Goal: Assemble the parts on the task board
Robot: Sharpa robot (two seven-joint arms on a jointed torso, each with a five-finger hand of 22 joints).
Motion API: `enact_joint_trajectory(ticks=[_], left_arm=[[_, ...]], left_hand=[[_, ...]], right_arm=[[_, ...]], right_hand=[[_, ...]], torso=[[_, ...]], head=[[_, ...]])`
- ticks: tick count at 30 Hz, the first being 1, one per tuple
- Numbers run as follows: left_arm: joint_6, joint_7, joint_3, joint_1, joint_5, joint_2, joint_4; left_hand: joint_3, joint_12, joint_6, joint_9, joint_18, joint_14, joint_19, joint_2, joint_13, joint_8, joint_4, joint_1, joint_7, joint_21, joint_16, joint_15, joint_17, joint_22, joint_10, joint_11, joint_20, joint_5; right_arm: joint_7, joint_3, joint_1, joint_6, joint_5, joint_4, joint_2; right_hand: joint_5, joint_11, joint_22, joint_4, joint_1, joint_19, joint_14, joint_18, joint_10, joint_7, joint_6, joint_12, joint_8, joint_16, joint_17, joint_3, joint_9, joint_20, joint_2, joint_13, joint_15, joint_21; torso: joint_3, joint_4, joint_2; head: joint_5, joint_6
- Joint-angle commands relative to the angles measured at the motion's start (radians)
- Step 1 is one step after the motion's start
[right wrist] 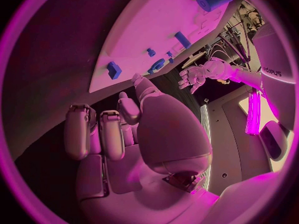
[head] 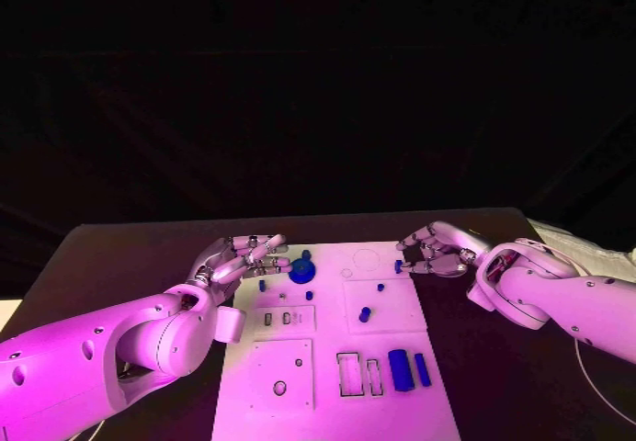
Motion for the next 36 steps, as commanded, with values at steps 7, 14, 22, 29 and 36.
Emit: enact_joint_trajectory(ticks=[7,14,22,29,36], left_arm=[[0.025,0.011,0.0,-0.003,0.002,0.007,-0.007],[0.026,0.011,0.0,-0.003,0.002,0.01,-0.008],[0.026,0.01,0.0,-0.003,0.002,0.011,-0.009],[0.026,0.01,0.0,-0.003,0.002,0.011,-0.01],[0.026,0.01,0.0,-0.003,0.002,0.011,-0.01]], left_hand=[[-0.001,-0.005,-0.003,-0.001,0.011,-0.002,0.005,0.01,-0.001,-0.004,-0.005,0.001,0.005,-0.007,-0.007,0.005,0.001,-0.001,-0.004,0.002,0.0,-0.004],[-0.001,-0.005,-0.003,-0.001,0.011,-0.002,0.005,0.01,-0.001,-0.004,-0.005,0.001,0.005,-0.007,-0.007,0.005,0.001,-0.001,-0.004,0.002,0.0,-0.004],[-0.001,-0.005,-0.003,-0.001,0.011,-0.002,0.005,0.01,-0.001,-0.004,-0.005,0.001,0.005,-0.007,-0.007,0.005,0.001,-0.001,-0.004,0.002,0.0,-0.004],[-0.001,-0.005,-0.003,-0.001,0.011,-0.002,0.005,0.01,-0.001,-0.004,-0.005,0.001,0.005,-0.007,-0.007,0.005,0.001,-0.001,-0.004,0.002,0.0,-0.004],[-0.001,-0.005,-0.003,-0.001,0.011,-0.002,0.005,0.01,-0.001,-0.004,-0.005,0.001,0.005,-0.007,-0.007,0.005,0.001,-0.001,-0.004,0.002,0.0,-0.004]], right_arm=[[0.021,0.0,-0.01,0.047,0.019,-0.059,0.027],[0.014,0.0,-0.02,0.051,0.007,-0.085,0.045],[0.006,0.0,-0.025,0.058,-0.001,-0.108,0.064],[0.003,0.0,-0.029,0.064,-0.003,-0.12,0.078],[0.001,0.0,-0.029,0.065,-0.005,-0.126,0.087]], right_hand=[[-0.007,0.0,-0.005,-0.01,0.006,-0.002,0.07,-0.008,-0.013,0.003,-0.008,-0.012,-0.007,0.001,0.079,0.001,-0.002,0.001,-0.006,-0.007,0.0,-0.002],[-0.008,0.0,-0.006,-0.013,0.01,-0.003,0.069,-0.008,-0.013,0.004,-0.01,-0.013,-0.007,0.001,0.079,0.003,-0.002,0.002,-0.004,-0.007,0.0,-0.002],[-0.011,0.0,-0.005,-0.019,0.017,-0.002,0.069,-0.008,-0.01,0.004,-0.003,-0.01,-0.002,0.0,0.079,0.011,0.0,0.002,0.006,-0.004,0.0,-0.002],[-0.021,-0.003,-0.004,-0.023,0.018,-0.002,0.069,-0.008,-0.004,0.0,0.019,-0.004,0.007,0.0,0.079,0.019,0.003,0.001,0.016,0.002,-0.002,-0.002],[-0.072,-0.013,-0.002,-0.031,0.018,0.0,0.07,-0.009,0.005,-0.012,0.073,0.006,0.027,0.001,0.082,0.046,0.007,-0.005,0.038,0.012,-0.01,-0.001]], torso=[[0.0074,-0.0012,0.001],[0.0059,-0.0007,0.0],[0.0054,0.0015,0.0],[0.0056,0.0003,0.0],[0.0059,0.0002,0.0]], head=[[0.002,-0.003],[0.0,-0.008],[-0.002,-0.009],[0.0,-0.011],[0.0,-0.012]])
